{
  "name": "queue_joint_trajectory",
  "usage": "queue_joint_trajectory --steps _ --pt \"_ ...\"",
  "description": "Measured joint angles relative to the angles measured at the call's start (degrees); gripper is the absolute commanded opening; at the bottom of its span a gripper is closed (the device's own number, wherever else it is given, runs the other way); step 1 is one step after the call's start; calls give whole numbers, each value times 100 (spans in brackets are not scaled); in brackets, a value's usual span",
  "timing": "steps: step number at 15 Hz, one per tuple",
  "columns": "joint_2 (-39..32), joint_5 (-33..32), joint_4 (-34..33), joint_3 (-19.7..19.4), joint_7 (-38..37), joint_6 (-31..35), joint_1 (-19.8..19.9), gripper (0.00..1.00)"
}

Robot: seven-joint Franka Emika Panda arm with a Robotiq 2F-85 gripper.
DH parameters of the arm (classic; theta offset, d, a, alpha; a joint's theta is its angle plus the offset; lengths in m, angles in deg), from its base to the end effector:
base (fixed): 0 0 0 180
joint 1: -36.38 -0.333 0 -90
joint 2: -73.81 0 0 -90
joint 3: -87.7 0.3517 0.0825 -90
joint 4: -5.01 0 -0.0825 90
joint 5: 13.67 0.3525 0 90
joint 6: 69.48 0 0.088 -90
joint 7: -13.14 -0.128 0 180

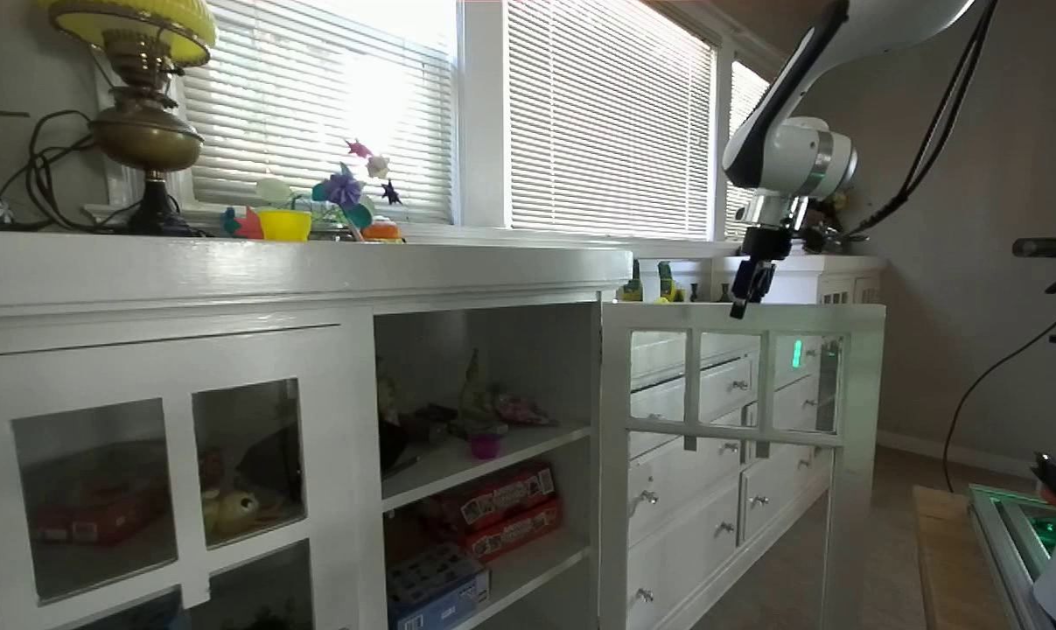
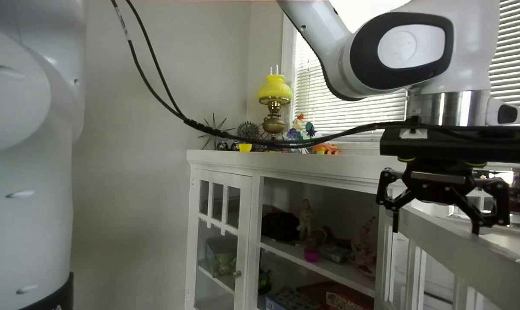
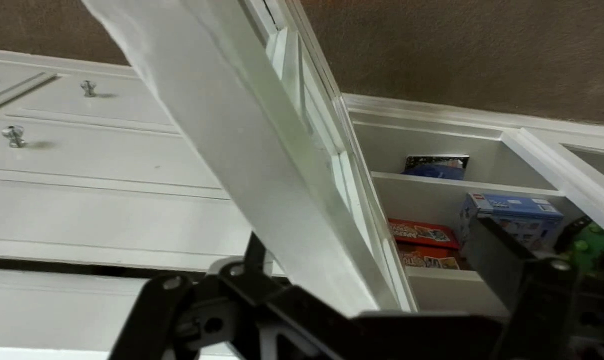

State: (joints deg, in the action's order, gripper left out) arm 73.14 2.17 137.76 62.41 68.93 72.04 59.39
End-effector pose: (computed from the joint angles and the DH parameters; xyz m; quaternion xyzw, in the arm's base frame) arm 0.3382 -0.3747 0.3879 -0.9927 0.0365 -0.1151 0.0000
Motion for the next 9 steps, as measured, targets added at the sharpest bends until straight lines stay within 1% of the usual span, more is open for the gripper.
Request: queue_joint_trajectory --steps 4,9 --pt "88 2 2 140 -152 -246 -19 100" --pt "215 9 35 266 -249 -402 -103 100"
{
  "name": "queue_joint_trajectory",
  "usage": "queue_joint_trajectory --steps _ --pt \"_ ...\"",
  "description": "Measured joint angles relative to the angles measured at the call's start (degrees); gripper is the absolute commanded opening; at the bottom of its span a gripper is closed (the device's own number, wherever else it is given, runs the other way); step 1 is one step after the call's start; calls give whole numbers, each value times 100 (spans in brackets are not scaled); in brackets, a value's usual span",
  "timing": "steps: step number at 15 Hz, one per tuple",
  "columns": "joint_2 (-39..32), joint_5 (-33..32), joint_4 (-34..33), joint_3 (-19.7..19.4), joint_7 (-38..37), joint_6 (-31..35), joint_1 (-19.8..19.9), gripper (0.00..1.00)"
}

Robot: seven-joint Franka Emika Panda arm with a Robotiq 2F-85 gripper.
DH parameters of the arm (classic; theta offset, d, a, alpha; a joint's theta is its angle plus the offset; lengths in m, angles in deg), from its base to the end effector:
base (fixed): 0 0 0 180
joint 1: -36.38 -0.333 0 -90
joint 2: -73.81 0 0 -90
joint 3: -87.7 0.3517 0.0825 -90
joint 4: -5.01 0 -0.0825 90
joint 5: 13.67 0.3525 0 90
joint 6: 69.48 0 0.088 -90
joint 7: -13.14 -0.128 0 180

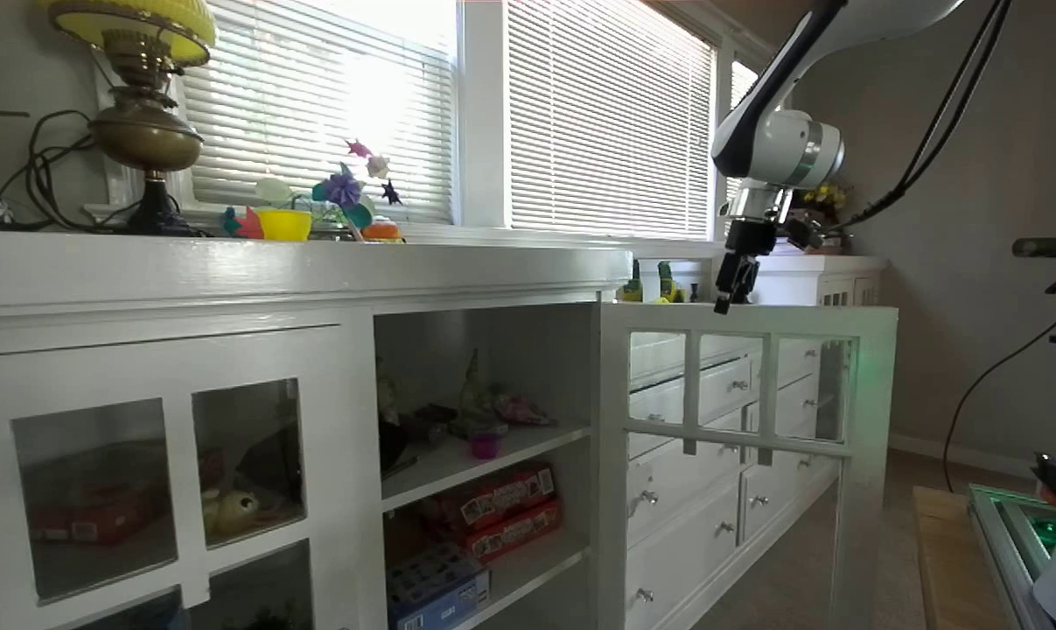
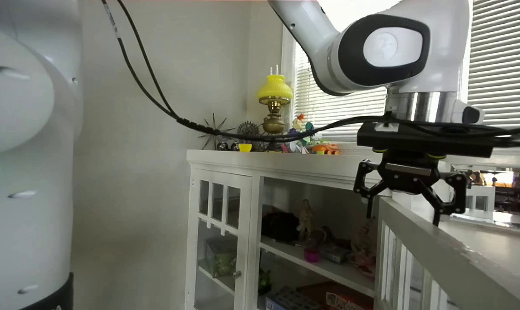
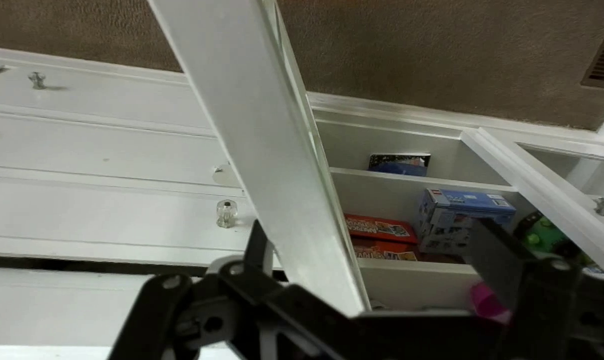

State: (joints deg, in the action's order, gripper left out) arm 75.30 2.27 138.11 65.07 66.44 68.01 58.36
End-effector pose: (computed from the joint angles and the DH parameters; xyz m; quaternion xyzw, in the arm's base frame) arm 0.3547 -0.3424 0.3957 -0.9931 0.0224 -0.1106 0.0309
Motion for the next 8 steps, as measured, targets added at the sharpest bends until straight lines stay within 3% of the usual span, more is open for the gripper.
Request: queue_joint_trajectory --steps 8 --pt "264 1 227 253 -237 -117 -326 100"
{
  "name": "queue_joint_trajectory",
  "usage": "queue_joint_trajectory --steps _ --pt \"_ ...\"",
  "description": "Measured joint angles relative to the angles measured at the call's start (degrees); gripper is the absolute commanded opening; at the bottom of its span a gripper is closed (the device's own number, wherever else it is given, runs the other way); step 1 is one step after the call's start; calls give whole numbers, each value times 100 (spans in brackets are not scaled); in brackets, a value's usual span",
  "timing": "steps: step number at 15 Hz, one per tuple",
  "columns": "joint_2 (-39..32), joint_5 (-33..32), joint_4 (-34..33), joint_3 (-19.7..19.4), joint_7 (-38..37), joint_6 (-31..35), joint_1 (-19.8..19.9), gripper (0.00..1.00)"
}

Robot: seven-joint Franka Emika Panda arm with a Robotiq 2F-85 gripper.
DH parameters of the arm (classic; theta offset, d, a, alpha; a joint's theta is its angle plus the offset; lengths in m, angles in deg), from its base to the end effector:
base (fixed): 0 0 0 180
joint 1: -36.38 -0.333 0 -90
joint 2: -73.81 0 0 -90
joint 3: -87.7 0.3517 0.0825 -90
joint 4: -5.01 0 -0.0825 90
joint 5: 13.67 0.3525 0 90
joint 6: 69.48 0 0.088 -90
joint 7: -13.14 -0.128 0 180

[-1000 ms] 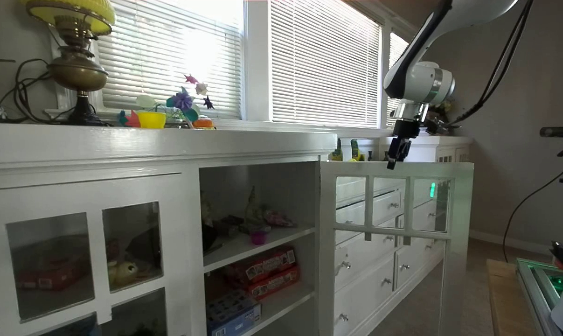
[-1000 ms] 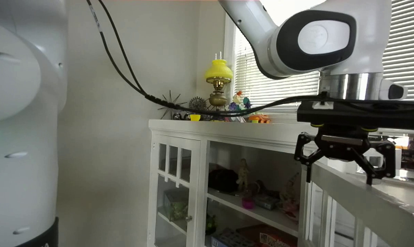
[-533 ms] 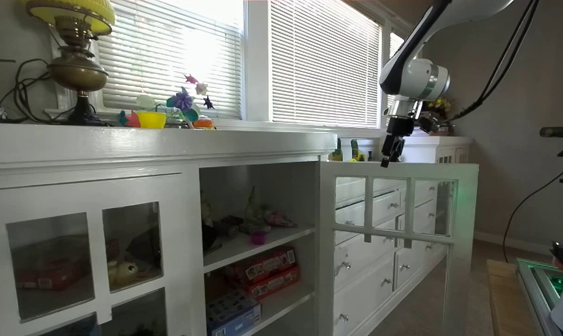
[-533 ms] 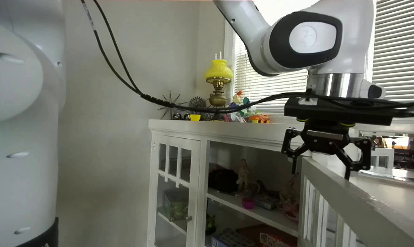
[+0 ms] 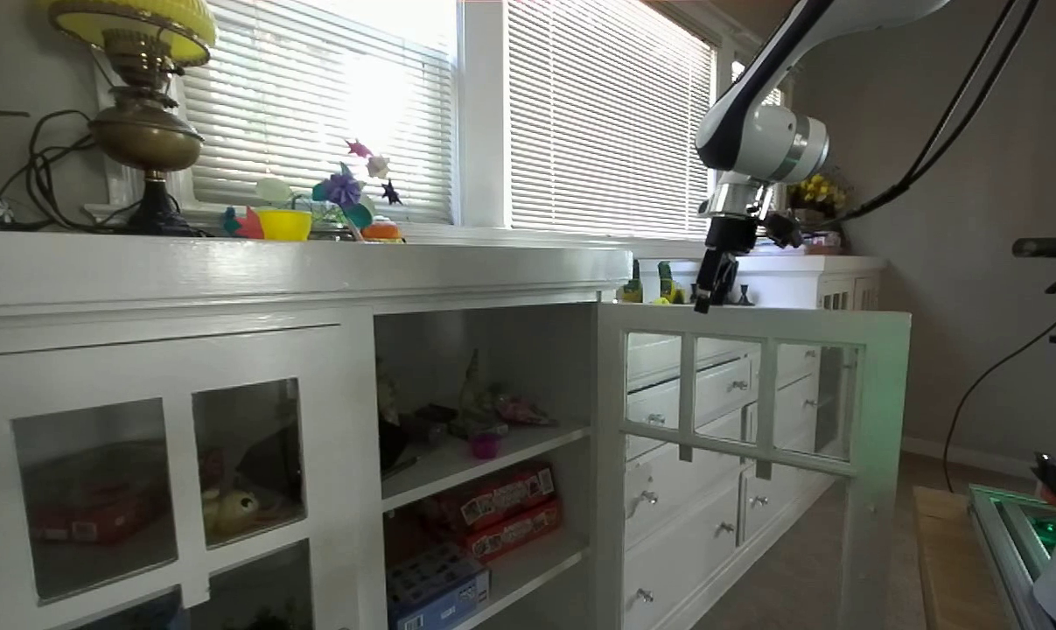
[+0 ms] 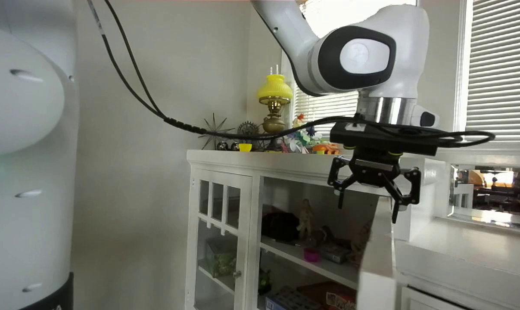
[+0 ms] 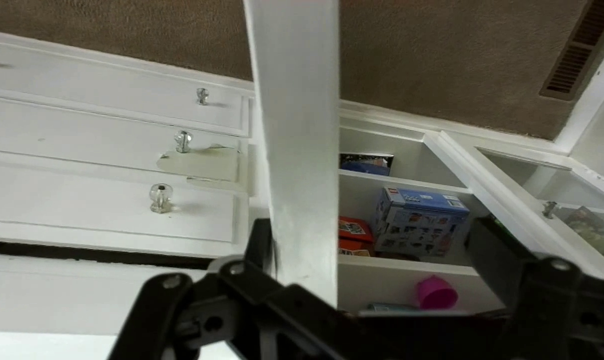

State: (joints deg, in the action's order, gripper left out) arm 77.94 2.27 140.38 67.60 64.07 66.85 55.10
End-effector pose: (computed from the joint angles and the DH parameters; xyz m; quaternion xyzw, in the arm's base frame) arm 0.3746 -0.2943 0.3985 -0.9928 -0.0085 -0.1079 0.0508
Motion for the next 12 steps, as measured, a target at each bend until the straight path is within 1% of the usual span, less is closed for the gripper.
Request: queue_joint_trajectory --steps 6,12 --pt "210 2 255 181 -203 -1 -323 100" --pt "319 68 386 323 -242 -2 -645 100"
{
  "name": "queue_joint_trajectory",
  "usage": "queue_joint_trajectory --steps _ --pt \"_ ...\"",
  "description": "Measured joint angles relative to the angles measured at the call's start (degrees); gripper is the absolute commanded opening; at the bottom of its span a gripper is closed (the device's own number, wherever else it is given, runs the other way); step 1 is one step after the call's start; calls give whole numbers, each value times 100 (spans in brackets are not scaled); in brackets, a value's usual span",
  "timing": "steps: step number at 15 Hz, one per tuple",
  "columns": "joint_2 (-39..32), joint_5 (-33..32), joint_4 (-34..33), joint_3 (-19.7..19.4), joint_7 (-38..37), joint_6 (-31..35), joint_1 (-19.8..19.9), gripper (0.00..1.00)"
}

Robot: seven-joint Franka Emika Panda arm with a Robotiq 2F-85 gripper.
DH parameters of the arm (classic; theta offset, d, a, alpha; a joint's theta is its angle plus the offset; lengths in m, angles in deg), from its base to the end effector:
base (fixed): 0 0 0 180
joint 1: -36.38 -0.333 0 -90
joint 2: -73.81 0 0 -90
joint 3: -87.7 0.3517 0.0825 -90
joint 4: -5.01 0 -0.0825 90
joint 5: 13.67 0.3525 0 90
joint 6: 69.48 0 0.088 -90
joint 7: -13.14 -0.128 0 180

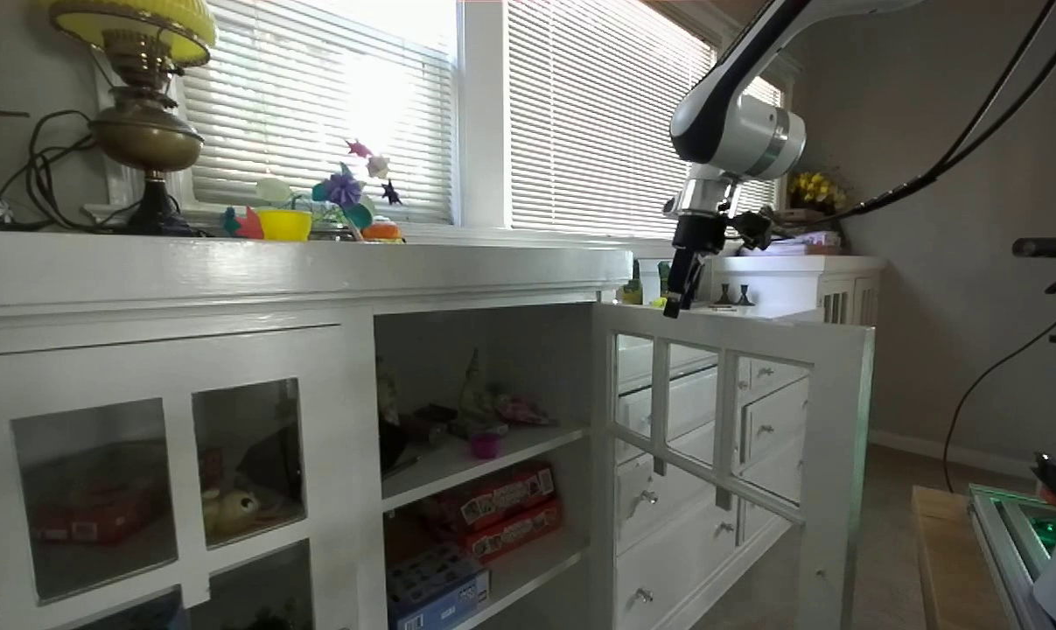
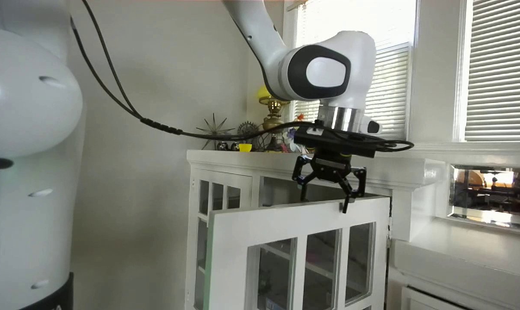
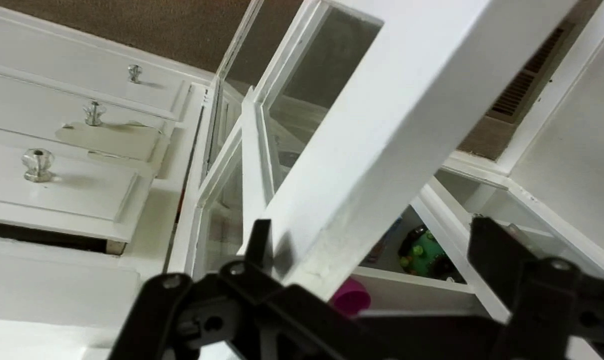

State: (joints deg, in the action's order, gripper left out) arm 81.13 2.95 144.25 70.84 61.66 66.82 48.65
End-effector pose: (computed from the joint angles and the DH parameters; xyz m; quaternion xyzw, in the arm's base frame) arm 0.3985 -0.2154 0.3959 -0.9897 -0.0672 -0.1022 0.0741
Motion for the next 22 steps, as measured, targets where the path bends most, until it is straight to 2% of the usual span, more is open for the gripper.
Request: queue_joint_trajectory --steps 9,16,22 --pt "57 471 36 104 80 -2 -331 100" --pt "158 1003 47 213 441 -2 -620 100" --pt "197 1217 49 319 785 13 -814 100"
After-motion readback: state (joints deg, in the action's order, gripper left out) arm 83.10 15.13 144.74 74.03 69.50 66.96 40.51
